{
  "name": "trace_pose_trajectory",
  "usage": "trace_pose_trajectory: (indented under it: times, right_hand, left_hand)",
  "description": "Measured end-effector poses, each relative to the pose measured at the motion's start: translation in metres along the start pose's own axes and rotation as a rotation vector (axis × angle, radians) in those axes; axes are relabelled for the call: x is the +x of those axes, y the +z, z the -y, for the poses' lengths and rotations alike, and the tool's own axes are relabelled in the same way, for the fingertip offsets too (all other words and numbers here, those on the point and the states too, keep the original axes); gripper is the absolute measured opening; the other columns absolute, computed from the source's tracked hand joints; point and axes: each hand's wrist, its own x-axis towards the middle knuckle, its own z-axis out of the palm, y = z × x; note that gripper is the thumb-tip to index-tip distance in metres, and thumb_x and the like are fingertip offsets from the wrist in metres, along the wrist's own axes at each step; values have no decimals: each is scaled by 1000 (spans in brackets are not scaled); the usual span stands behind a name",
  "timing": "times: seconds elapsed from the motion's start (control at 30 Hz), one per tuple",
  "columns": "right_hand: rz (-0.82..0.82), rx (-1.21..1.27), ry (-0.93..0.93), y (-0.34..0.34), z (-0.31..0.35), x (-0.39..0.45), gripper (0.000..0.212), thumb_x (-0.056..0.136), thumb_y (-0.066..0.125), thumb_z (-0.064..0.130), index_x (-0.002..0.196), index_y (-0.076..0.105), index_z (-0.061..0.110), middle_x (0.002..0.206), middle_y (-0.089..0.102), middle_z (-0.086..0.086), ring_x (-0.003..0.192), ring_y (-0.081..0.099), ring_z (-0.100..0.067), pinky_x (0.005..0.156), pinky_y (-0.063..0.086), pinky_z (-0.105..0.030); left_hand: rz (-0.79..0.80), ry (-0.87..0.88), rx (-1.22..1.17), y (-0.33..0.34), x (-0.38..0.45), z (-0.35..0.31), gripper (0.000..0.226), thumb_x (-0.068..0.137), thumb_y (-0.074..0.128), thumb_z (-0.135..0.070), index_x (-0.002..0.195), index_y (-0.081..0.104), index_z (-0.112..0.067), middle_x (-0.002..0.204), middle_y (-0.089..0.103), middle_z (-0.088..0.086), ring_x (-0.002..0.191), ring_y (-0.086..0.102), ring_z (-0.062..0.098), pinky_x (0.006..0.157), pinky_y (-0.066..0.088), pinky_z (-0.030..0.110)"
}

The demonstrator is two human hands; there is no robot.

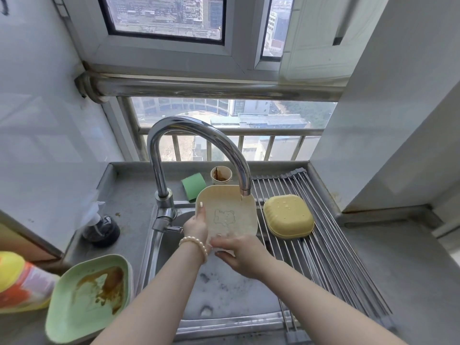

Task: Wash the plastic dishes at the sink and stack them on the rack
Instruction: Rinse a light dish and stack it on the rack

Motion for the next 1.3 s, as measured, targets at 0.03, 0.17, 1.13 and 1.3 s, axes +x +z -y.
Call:
trace_pose_trajectory:
  times: [0.03,0.17,1.13,1.3]
  right_hand:
    - [-27,-92,-54,1,-4,-2,21,81,63,16,100,70,19,99,73,1,88,68,-21,70,55,-29]
    - [-179,-345,-192,2,-29,-11,22,59,73,-2,76,70,13,77,72,0,71,70,-18,67,58,-34]
    - [-375,-309,-158,6,-32,-12,21,81,61,30,85,76,16,91,75,3,87,71,-15,82,57,-40]
    - [-89,-725,37,4,-40,-12,71,63,81,11,130,57,6,132,57,-9,129,48,-27,113,16,-59]
  left_hand:
    - [-47,46,85,0,-2,-3,49,91,52,-55,79,61,-8,82,68,12,83,67,30,80,55,43]
    - [-138,256,361,0,-7,-17,44,100,47,-32,63,50,-9,60,48,4,55,44,18,51,33,26]
    - [-4,59,116,-9,-32,-9,19,79,36,7,76,47,-8,88,55,13,98,56,39,82,52,60]
    - [152,-90,201,-13,-29,-16,32,77,35,6,103,51,-4,108,57,16,96,56,37,60,57,46]
